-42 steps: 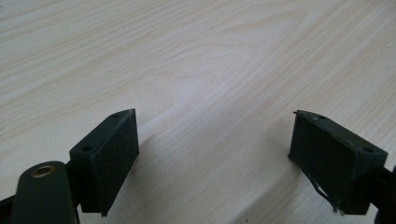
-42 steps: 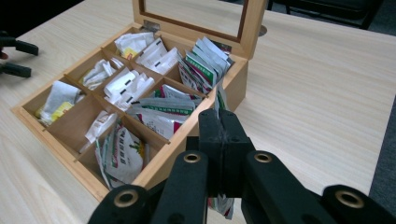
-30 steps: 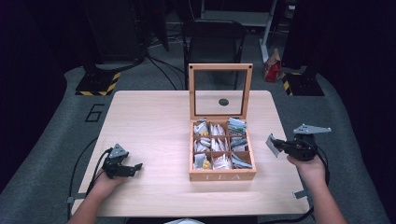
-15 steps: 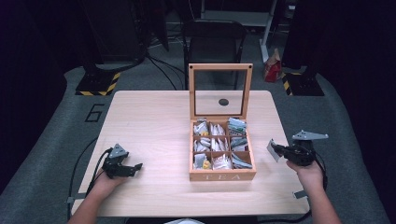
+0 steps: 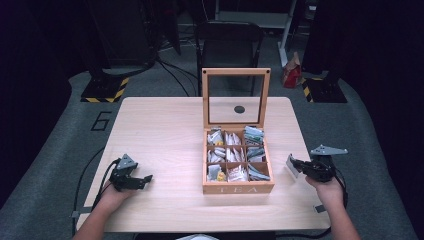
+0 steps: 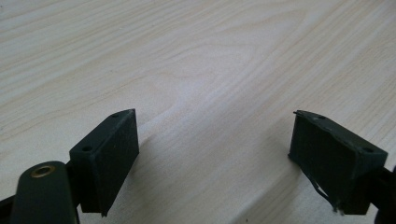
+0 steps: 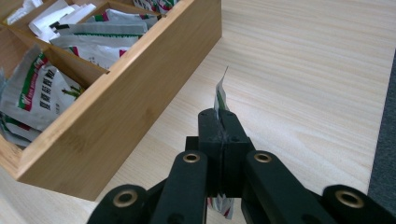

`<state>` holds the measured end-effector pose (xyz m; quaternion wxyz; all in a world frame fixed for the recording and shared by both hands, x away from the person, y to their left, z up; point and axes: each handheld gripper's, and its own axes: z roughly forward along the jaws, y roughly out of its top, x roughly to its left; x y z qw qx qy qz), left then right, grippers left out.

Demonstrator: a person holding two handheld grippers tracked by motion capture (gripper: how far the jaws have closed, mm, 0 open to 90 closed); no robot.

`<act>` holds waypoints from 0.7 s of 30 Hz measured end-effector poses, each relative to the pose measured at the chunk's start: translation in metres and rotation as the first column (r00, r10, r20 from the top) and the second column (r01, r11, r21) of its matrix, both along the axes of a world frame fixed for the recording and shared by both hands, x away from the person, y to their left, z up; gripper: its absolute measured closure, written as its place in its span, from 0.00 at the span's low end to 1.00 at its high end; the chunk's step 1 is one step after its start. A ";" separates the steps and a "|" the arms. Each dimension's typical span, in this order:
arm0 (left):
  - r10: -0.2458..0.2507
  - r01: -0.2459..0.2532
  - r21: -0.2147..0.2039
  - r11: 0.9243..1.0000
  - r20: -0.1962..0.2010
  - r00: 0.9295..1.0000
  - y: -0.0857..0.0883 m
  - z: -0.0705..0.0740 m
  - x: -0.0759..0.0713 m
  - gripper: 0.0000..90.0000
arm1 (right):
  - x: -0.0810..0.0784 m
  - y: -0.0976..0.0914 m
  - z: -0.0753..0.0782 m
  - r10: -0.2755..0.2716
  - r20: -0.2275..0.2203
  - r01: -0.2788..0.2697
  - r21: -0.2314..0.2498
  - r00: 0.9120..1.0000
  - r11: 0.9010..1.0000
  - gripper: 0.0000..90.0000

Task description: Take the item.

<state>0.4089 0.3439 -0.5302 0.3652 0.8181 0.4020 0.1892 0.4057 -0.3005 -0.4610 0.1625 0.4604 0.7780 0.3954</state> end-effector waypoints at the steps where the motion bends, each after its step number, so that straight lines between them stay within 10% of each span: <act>1: 0.000 0.000 0.000 1.000 0.000 1.000 0.000 0.000 0.000 0.17 | 0.000 0.001 -0.002 -0.006 -0.002 0.006 -0.004 1.000 1.000 0.99; 21: -0.001 0.001 0.001 1.000 0.000 1.000 0.000 0.000 0.000 0.17 | -0.005 0.007 -0.015 0.018 -0.014 -0.019 -0.029 1.000 0.999 0.99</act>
